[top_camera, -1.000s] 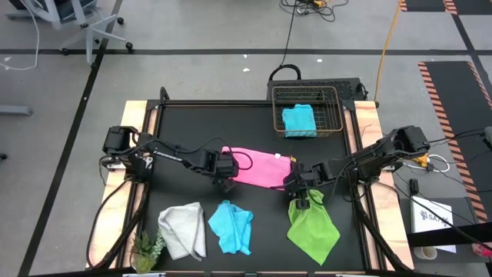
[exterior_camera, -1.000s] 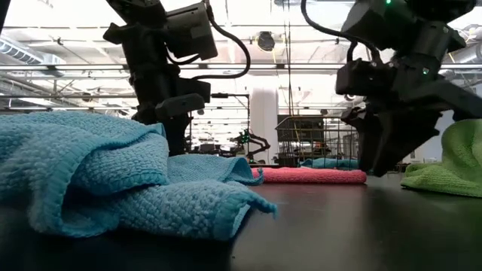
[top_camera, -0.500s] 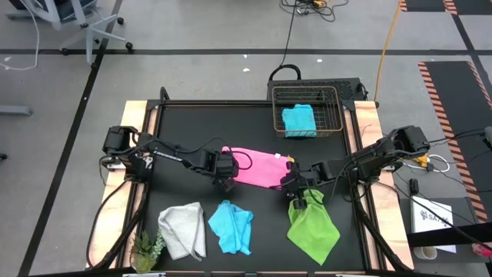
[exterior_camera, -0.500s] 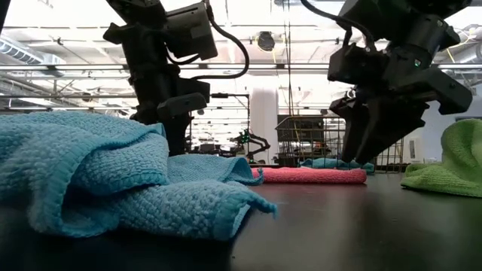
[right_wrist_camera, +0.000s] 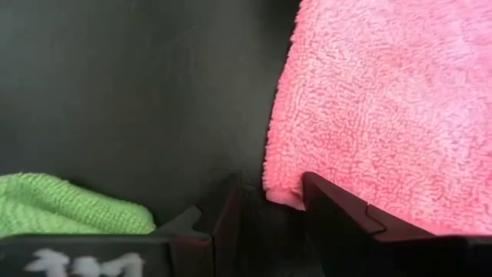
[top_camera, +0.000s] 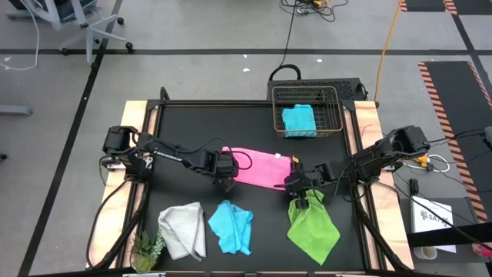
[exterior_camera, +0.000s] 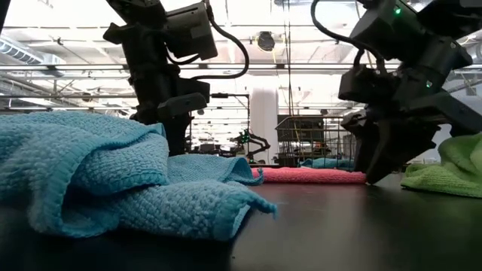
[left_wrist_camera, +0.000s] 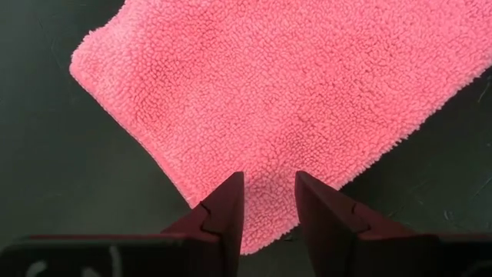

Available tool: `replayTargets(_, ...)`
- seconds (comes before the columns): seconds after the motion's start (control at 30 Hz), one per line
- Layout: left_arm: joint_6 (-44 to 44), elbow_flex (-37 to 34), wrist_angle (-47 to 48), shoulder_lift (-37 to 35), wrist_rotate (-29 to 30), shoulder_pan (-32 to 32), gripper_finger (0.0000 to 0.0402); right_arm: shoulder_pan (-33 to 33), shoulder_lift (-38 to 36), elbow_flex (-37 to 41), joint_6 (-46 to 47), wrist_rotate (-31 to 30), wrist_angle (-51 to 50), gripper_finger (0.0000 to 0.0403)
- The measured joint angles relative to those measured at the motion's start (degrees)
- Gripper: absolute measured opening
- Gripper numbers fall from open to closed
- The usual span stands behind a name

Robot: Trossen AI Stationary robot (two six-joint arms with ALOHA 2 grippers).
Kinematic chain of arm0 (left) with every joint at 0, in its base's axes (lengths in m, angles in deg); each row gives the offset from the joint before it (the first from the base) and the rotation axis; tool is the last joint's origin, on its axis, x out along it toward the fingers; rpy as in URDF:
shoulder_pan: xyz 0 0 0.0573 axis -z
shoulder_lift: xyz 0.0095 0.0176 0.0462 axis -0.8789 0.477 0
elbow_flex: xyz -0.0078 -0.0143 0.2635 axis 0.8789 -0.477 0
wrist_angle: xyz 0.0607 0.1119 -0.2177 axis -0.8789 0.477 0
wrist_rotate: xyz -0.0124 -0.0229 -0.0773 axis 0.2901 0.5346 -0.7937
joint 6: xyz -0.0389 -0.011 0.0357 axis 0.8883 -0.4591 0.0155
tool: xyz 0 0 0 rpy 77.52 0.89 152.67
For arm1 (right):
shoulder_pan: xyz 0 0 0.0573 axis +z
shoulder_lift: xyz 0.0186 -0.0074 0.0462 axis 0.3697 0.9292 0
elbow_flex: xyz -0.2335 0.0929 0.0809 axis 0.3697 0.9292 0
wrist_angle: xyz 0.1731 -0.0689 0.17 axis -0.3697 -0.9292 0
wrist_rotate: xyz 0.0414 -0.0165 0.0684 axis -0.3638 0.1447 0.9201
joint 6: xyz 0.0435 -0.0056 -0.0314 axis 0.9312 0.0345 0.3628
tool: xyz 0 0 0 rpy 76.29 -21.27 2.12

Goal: Fold microfiber towels
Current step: Fold the pink towel

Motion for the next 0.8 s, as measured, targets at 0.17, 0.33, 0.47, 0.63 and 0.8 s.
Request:
replayTargets(0.17,0.07,-0.02,0.0,0.0,0.0,0.0,0.012,0.0,0.0,0.37,-0.23,-4.65,1.0,0.0133)
replayTargets(0.33,0.11,-0.02,0.0,0.0,-0.02,0.0,0.012,-0.04,0.0,0.37,0.07,-5.45,0.56,0.0104)
replayTargets(0.47,0.19,-0.02,0.02,0.0,-0.02,0.0,0.012,-0.04,0.0,0.37,3.68,-5.18,-0.81,0.0046)
replayTargets(0.63,2.36,-0.02,0.31,0.0,0.33,0.0,0.012,-0.07,-0.35,0.26,10.23,-2.51,-2.43,0.0008)
replayTargets(0.8,2.9,-0.02,0.28,0.0,-0.48,0.14,0.012,0.45,-2.66,0.29,13.73,0.18,-6.75,0.0003)
